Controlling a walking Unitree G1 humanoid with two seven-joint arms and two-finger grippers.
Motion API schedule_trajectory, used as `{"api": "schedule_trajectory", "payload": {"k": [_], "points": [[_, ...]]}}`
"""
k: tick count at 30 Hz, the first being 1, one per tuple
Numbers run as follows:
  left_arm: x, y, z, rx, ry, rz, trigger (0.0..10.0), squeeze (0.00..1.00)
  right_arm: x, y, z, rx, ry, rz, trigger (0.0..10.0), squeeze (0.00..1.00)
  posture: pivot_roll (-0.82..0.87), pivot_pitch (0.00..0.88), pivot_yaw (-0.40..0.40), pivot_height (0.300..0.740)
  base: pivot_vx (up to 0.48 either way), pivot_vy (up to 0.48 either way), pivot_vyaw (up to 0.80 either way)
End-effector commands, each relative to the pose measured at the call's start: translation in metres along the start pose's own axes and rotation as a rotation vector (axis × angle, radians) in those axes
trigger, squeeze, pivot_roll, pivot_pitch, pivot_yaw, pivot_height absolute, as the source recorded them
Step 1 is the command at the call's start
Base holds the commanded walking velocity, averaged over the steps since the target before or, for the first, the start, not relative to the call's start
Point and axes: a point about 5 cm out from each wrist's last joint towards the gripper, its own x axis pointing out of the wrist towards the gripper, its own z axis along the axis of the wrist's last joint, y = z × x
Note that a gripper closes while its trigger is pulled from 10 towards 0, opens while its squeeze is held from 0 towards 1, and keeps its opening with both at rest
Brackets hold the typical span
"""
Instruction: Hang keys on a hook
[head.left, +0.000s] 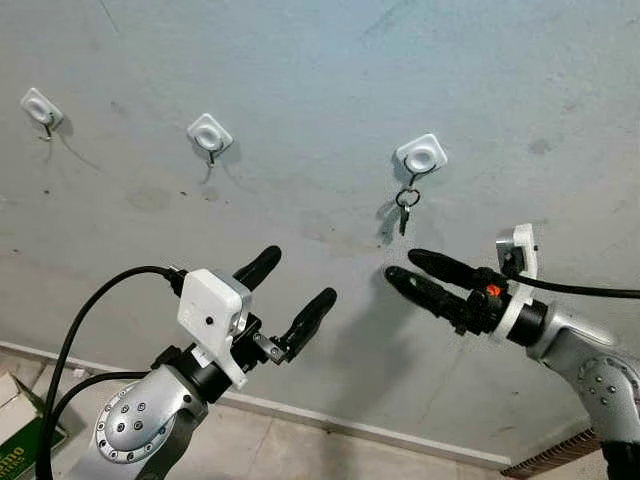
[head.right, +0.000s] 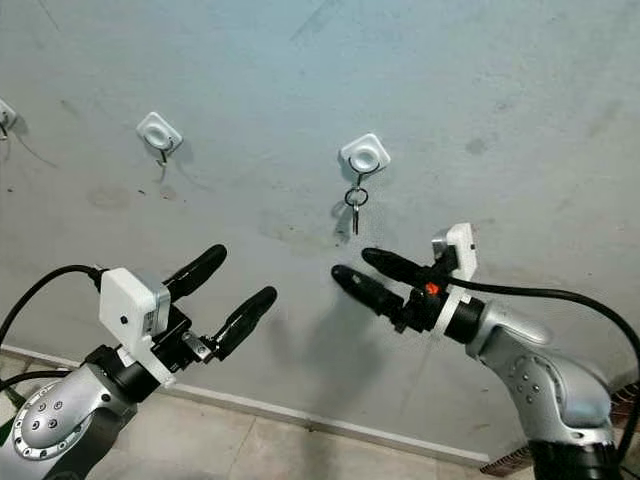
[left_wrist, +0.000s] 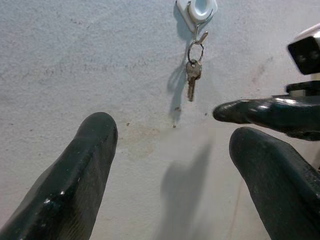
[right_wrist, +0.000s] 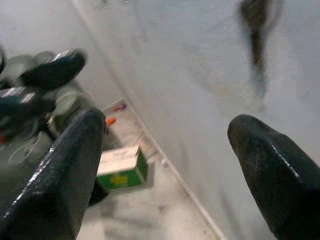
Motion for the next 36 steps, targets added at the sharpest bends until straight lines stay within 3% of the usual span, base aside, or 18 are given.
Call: {"api": "schedule_trajectory", "payload": {"k": [1, 7, 13, 16, 17, 18, 20, 21, 29, 36], "points": [[0.001, 0.002, -0.001, 0.011, 0.004, 0.001, 10.0, 0.0, -0.003, 0.009, 0.0, -0.013, 0.025, 0.024, 10.0, 1.0, 0.01, 0.027, 0.02, 0.74, 0.0, 0.0, 0.0], [0.002, 0.003, -0.005, 0.013, 0.014, 0.006, 10.0, 0.0, -0.008, 0.017, -0.002, -0.035, 0.035, -0.006, 10.0, 1.0, -0.01, 0.032, 0.028, 0.74, 0.0, 0.0, 0.0], [0.0, 0.009, -0.016, 0.011, 0.053, 0.047, 10.0, 0.0, -0.012, 0.034, -0.007, -0.08, 0.009, -0.153, 10.0, 1.0, -0.04, 0.038, 0.038, 0.74, 0.0, 0.0, 0.0], [-0.002, 0.017, -0.026, 0.001, 0.102, 0.118, 10.0, 0.0, -0.012, 0.045, -0.011, -0.152, 0.0, -0.239, 10.0, 0.99, -0.05, 0.04, 0.043, 0.74, 0.0, 0.0, 0.0], [-0.002, 0.019, -0.028, -0.001, 0.11, 0.131, 10.0, 0.0, -0.012, 0.045, -0.013, -0.168, 0.001, -0.273, 10.0, 0.9, -0.05, 0.04, 0.046, 0.74, 0.0, 0.0, 0.0], [-0.003, 0.022, -0.032, 0.004, 0.119, 0.157, 10.0, 0.0, -0.011, 0.045, -0.016, -0.181, -0.015, -0.353, 10.0, 0.42, -0.06, 0.04, 0.047, 0.74, 0.0, 0.0, 0.0], [-0.004, 0.024, -0.034, 0.012, 0.126, 0.18, 10.0, 0.0, -0.012, 0.044, -0.017, -0.185, -0.034, -0.418, 10.0, 0.42, -0.06, 0.04, 0.047, 0.74, 0.0, 0.0, 0.0], [-0.004, 0.025, -0.036, 0.019, 0.133, 0.192, 10.0, 0.0, -0.012, 0.044, -0.017, -0.208, -0.04, -0.455, 10.0, 0.0, -0.06, 0.04, 0.047, 0.74, 0.0, 0.0, 0.0], [-0.015, 0.038, -0.05, 0.036, 0.192, 0.33, 10.0, 0.0, -0.024, 0.034, -0.021, -0.372, -0.028, -0.79, 10.0, 0.0, -0.05, 0.037, 0.039, 0.74, 0.0, 0.0, 0.0], [-0.024, 0.039, -0.06, 0.014, 0.217, 0.39, 10.0, 0.0, -0.028, 0.03, -0.03, -0.415, 0.023, -0.836, 10.0, 0.0, -0.05, 0.042, 0.025, 0.74, 0.0, 0.0, -0.27]]}}
